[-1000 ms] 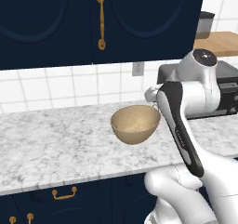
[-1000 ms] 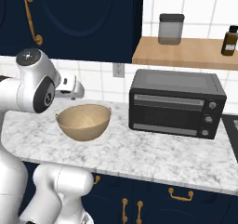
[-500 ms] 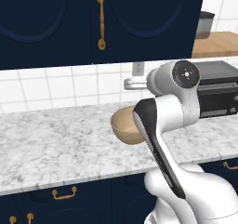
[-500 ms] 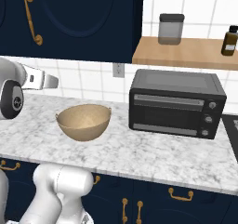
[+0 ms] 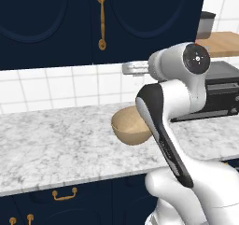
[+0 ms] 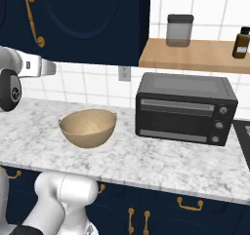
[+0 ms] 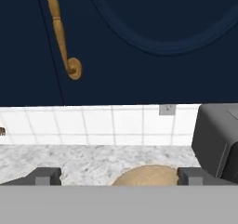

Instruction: Open the cabinet, pick up the bread from the cabinet and place it in the basket. Then move the basket to the dining counter.

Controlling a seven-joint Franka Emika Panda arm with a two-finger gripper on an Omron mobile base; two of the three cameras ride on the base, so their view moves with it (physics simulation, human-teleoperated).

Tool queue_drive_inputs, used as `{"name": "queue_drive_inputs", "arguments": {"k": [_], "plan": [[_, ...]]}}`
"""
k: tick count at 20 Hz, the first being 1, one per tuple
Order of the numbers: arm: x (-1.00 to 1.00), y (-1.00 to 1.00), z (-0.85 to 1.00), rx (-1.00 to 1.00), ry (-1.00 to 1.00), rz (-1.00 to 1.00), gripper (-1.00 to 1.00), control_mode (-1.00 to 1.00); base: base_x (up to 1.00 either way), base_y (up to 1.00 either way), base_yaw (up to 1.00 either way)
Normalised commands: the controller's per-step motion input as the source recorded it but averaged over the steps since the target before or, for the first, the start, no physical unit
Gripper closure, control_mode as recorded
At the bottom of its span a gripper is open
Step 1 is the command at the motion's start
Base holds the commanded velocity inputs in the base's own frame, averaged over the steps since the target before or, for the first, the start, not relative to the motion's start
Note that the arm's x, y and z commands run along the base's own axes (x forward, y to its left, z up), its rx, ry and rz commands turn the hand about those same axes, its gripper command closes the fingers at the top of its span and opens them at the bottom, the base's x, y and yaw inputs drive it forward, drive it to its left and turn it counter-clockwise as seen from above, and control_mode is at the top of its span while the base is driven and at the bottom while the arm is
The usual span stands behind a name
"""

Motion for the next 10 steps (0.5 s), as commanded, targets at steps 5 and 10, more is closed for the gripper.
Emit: {"name": "queue_drive_inputs", "arguments": {"k": [5, 10], "plan": [[0.15, 0.12, 0.26, 0.00, -0.11, 0.11, -1.00, -1.00, 0.00, 0.00, 0.00], [0.26, 0.47, 0.52, 0.00, -0.10, 0.01, -1.00, -1.00, 0.00, 0.00, 0.00]]}}
